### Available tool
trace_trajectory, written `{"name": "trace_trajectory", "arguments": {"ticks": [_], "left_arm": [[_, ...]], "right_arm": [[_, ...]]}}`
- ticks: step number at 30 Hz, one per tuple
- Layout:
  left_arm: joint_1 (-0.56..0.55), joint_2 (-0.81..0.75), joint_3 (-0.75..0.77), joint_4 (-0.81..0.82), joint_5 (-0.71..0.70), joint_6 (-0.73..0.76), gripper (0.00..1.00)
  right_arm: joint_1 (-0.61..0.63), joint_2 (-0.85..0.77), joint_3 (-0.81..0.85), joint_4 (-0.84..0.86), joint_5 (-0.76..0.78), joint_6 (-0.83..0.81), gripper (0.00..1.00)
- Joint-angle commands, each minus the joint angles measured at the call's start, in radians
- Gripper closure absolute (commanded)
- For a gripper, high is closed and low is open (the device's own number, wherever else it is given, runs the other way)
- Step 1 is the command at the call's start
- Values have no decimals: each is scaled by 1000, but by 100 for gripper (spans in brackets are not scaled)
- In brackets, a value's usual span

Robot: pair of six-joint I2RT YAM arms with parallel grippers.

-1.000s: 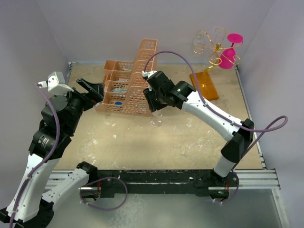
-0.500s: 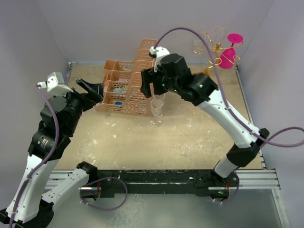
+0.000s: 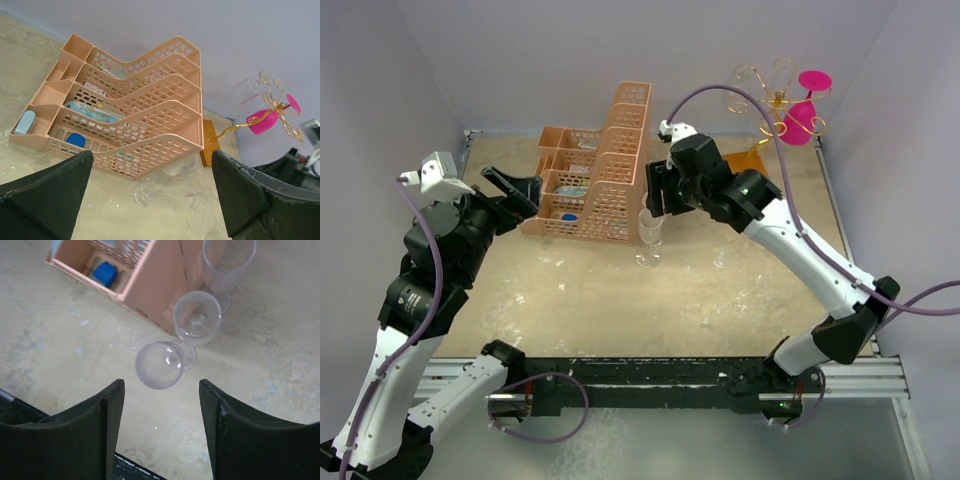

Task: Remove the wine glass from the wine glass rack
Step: Place the wine glass at the center of the board.

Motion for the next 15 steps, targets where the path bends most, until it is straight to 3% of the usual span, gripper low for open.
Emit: {"name": "trace_trajectory", "arguments": {"ticks": [1, 15], "left_arm": [[7, 1, 20, 23, 23, 16, 1], [6, 18, 23, 8, 27, 24, 1]], "right_arm": [[-14, 27, -24, 17, 50, 11, 38], [-15, 138, -67, 57, 40, -51, 60]]}}
